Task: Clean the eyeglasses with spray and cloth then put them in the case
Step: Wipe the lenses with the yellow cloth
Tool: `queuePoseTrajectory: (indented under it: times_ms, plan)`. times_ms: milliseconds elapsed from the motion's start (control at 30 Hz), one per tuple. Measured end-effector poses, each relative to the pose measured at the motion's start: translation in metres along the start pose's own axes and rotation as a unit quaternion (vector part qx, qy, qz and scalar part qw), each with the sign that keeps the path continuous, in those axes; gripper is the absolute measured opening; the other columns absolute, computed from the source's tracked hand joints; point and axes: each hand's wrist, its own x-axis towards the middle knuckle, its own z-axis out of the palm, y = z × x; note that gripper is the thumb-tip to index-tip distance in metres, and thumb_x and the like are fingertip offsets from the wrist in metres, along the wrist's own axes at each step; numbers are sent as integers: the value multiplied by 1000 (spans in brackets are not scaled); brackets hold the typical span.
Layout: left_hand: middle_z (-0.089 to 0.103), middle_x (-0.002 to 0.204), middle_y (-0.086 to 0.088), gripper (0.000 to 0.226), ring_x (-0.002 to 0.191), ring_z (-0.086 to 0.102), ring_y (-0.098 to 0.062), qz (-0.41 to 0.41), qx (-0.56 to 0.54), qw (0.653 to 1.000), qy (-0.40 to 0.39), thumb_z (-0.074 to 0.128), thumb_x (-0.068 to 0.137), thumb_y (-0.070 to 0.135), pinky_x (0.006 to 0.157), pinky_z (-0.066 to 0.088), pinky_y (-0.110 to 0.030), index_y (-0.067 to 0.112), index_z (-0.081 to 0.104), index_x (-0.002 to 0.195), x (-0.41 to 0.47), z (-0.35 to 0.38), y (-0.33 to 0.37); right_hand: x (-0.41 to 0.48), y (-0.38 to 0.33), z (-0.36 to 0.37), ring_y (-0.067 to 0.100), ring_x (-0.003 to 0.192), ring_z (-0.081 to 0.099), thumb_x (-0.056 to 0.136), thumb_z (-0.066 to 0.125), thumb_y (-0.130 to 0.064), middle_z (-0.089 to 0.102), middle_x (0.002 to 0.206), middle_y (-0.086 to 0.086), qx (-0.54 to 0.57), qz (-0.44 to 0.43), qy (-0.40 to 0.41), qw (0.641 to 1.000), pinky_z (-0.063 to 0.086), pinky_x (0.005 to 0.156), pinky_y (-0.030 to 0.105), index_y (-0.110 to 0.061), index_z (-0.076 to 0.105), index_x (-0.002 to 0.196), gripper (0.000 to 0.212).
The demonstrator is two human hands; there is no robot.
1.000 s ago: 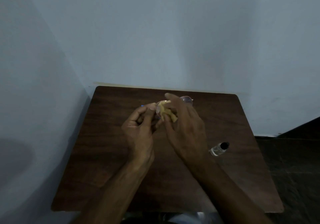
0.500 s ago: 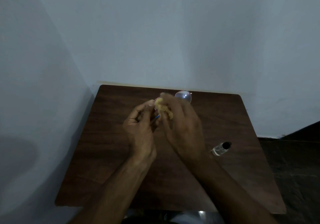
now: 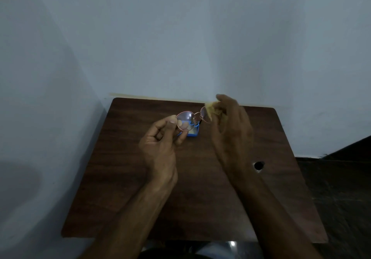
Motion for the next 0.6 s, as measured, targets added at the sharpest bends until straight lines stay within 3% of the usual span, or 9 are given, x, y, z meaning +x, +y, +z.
queuePoseTrajectory:
  times_ms: [67, 167, 300, 433, 567, 600]
  plan:
    - [80, 91, -12, 9, 88, 80, -28, 13, 9, 1000, -8, 68, 99, 6, 80, 66, -38, 3, 74, 104, -1, 1, 0, 1, -2, -1, 26, 100, 67, 84, 77, 3, 70, 114, 12, 1, 13, -22, 1000, 56, 84, 36, -5, 61, 132, 52]
    - [80, 94, -11, 10, 92, 79, -29, 19, 12, 1000, -5, 68, 98, 6, 78, 65, -35, 4, 75, 105, 0, 0, -1, -11, -5, 1, 25, 101, 65, 84, 78, 3, 69, 117, 12, -8, -54, -59, 997, 53, 86, 32, -5, 62, 132, 52]
    - [80, 94, -13, 15, 90, 79, -27, 29, 3, 1000, -10, 66, 99, 6, 78, 65, -33, -3, 72, 110, 2, 0, 1, 4, 12, 1, 19, 105, 65, 90, 72, -7, 69, 118, 4, 12, 50, -2, 999, 57, 86, 35, -12, 58, 135, 47]
    - [78, 101, -20, 15, 95, 78, -32, 36, 6, 999, -8, 67, 99, 6, 76, 64, -33, -1, 73, 110, 4, -3, 2, -9, -4, 3, 20, 105, 63, 89, 74, -4, 68, 120, 7, 18, -37, -81, 996, 53, 89, 28, -8, 62, 132, 45]
    - [78, 96, -19, 18, 94, 78, -34, 63, 30, 997, -25, 67, 98, 5, 81, 65, -39, -7, 71, 111, 5, -5, 1, 13, 5, 6, 15, 104, 64, 90, 74, -7, 69, 116, 0, 34, 85, -12, 996, 58, 88, 34, -14, 56, 136, 50]
    - [78, 97, -20, 19, 94, 78, -34, 74, 39, 996, -30, 68, 98, 4, 82, 66, -41, -8, 70, 112, 5, -5, 2, 14, 2, 6, 13, 102, 64, 90, 75, -7, 69, 115, 0, 40, 80, -17, 996, 58, 87, 32, -14, 56, 137, 51]
